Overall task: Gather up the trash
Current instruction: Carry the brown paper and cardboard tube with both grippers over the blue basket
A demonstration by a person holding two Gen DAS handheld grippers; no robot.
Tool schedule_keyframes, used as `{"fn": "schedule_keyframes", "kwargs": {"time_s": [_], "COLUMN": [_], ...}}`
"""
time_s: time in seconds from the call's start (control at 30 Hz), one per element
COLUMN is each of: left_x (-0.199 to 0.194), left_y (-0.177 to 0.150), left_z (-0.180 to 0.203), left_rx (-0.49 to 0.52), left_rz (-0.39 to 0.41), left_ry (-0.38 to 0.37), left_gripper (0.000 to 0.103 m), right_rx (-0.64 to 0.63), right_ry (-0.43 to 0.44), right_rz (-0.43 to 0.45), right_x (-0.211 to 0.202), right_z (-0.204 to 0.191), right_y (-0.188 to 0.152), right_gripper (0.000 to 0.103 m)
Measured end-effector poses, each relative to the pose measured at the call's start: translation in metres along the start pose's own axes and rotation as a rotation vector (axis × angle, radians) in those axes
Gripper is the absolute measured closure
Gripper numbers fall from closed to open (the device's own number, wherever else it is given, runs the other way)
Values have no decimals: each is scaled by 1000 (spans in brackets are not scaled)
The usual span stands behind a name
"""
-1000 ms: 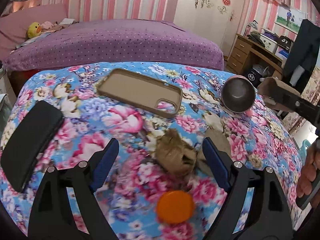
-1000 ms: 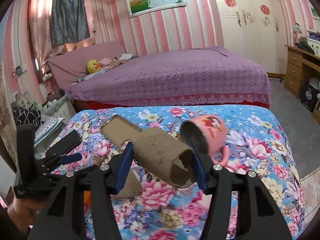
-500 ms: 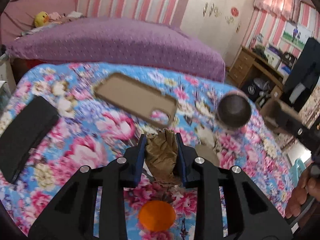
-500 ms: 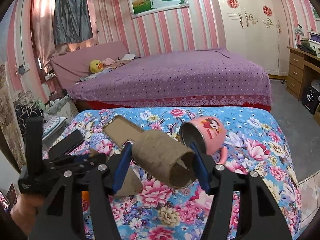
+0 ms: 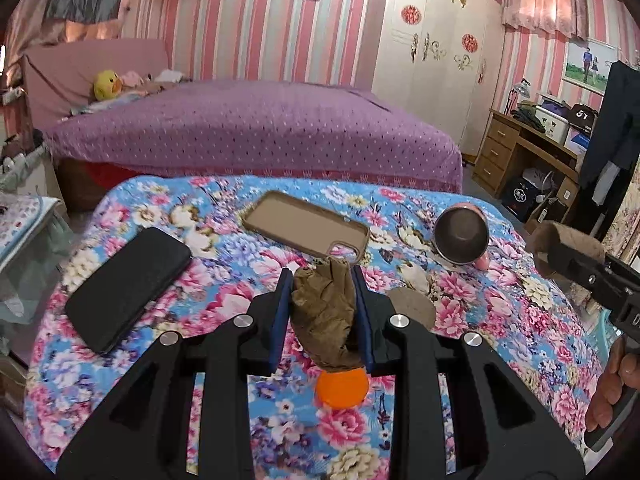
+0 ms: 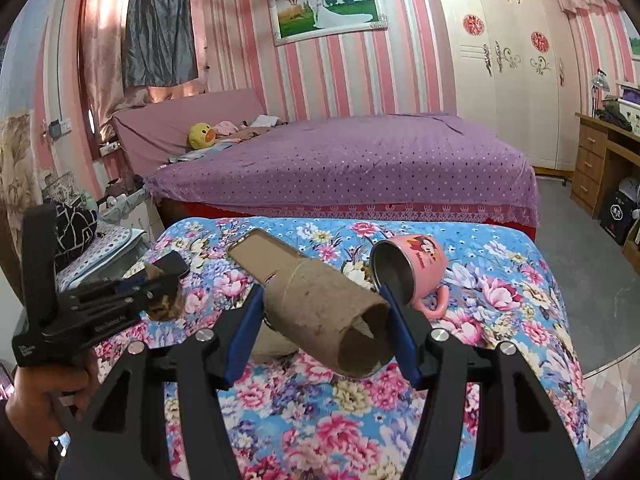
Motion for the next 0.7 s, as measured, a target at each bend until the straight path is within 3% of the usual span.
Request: {"fn": "schedule_keyframes", "kwargs": {"time_s": [0.4,0.7], "left_x": [-46,-64], "left_y": [-6,-9], "left_z": [14,58], "left_rx": [9,42], "left_rz": [63,78], "left_ry": [19,-7], "left_gripper": [75,75], "right_rx": [8,6], "right_ry": [-19,-85], "right_rz": [40,68], "right_x": [-45,-84], "right_z": [11,49], "right_y": [-7,-8], "right_gripper": [45,45]}}
Point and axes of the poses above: each gripper's, at about its wrist camera, not at the fingertips, and x roughly the way its jaws point, z to its right, y to its top, the point moved 2 cm from there along x, roughly the way its jaws point, and after that the axes turned 10 degrees about -y, right-handed, at the moved point
